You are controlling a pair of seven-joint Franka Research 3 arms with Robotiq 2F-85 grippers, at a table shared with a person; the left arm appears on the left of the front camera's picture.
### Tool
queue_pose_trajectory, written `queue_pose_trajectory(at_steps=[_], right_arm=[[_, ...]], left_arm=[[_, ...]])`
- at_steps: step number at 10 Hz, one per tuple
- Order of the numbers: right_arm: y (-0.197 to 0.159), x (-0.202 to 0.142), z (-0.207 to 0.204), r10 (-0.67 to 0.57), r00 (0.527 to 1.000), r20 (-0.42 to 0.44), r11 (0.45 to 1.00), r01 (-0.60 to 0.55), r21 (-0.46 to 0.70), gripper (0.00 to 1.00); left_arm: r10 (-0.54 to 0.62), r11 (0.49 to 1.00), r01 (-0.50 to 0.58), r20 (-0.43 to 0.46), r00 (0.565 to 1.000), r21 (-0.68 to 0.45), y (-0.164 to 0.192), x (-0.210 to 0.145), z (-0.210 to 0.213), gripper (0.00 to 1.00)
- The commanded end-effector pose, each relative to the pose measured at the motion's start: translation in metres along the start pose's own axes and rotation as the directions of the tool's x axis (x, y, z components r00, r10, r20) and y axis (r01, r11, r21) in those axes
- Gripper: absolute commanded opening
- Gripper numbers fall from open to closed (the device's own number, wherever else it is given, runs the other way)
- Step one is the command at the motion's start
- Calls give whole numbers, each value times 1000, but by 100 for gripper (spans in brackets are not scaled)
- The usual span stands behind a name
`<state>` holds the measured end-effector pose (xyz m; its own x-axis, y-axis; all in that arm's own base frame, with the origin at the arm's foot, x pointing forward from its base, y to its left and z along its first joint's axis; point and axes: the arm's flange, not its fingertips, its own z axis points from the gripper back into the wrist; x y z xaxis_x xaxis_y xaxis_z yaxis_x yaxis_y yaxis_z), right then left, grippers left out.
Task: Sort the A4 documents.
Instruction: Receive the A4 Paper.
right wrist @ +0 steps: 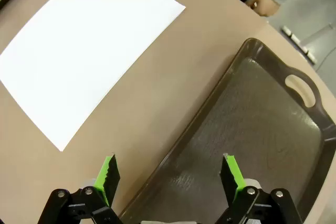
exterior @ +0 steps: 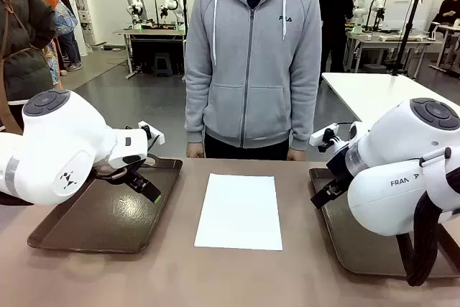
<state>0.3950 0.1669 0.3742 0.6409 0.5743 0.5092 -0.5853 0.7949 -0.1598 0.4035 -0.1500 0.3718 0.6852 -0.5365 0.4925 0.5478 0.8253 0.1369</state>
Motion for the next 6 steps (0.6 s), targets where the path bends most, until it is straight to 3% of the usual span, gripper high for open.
queue_pose_trajectory(at_steps=[1, 6], right_arm=[[0, 0, 0, 0, 1000, 0, 1000, 0, 0, 100], [0, 0, 0, 0, 1000, 0, 1000, 0, 0, 100]], left_arm=[[0, 1000, 0, 0, 1000, 0, 0, 0, 0, 100], [0, 1000, 0, 0, 1000, 0, 0, 0, 0, 100]])
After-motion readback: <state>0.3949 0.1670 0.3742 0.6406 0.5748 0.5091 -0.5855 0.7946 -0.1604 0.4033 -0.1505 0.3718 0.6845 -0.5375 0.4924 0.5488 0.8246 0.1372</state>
